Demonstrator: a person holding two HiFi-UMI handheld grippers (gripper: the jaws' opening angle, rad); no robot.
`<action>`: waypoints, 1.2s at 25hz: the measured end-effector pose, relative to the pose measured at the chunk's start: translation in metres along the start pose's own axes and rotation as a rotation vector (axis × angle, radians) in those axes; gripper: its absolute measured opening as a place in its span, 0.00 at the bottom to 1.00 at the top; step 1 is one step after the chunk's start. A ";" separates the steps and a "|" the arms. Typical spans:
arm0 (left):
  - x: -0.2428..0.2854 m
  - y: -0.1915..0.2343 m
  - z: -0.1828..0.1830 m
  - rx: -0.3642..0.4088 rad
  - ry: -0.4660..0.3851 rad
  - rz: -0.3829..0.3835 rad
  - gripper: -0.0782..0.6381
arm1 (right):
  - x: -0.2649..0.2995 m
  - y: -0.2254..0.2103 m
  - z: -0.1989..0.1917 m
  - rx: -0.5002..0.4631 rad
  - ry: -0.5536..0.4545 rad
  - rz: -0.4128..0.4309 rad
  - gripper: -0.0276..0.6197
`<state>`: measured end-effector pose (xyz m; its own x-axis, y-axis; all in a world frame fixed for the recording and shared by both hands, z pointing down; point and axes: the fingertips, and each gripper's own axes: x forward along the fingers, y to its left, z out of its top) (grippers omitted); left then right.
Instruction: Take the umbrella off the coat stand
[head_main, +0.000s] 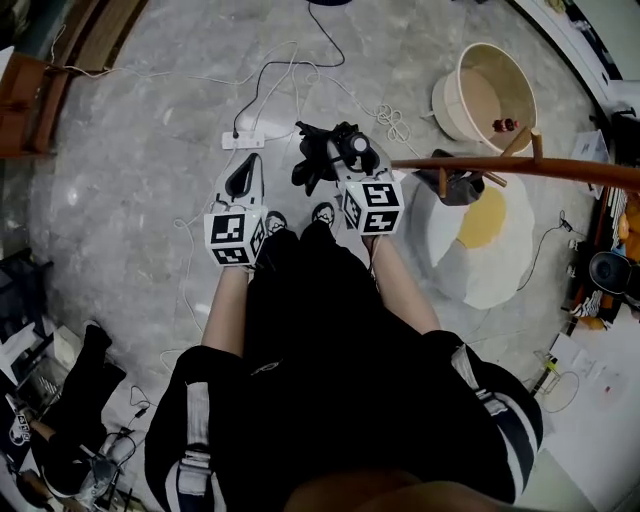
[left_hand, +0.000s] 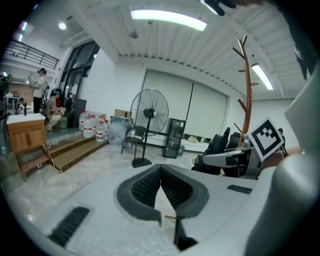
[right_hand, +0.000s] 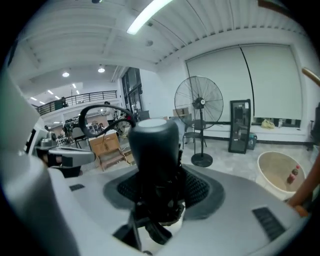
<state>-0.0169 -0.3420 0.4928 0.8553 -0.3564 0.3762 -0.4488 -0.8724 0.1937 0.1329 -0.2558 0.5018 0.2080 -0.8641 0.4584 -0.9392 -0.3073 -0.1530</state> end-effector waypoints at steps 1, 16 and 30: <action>-0.002 -0.003 0.017 0.020 -0.034 0.007 0.11 | -0.004 -0.003 0.013 -0.009 -0.022 -0.002 0.37; -0.020 -0.044 0.160 0.181 -0.298 -0.087 0.11 | -0.066 0.008 0.134 -0.024 -0.285 -0.013 0.37; -0.007 -0.086 0.163 0.207 -0.292 -0.207 0.11 | -0.097 -0.012 0.147 -0.051 -0.339 -0.093 0.36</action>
<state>0.0584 -0.3188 0.3258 0.9730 -0.2200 0.0697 -0.2231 -0.9739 0.0411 0.1640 -0.2267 0.3303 0.3642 -0.9190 0.1508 -0.9227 -0.3780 -0.0759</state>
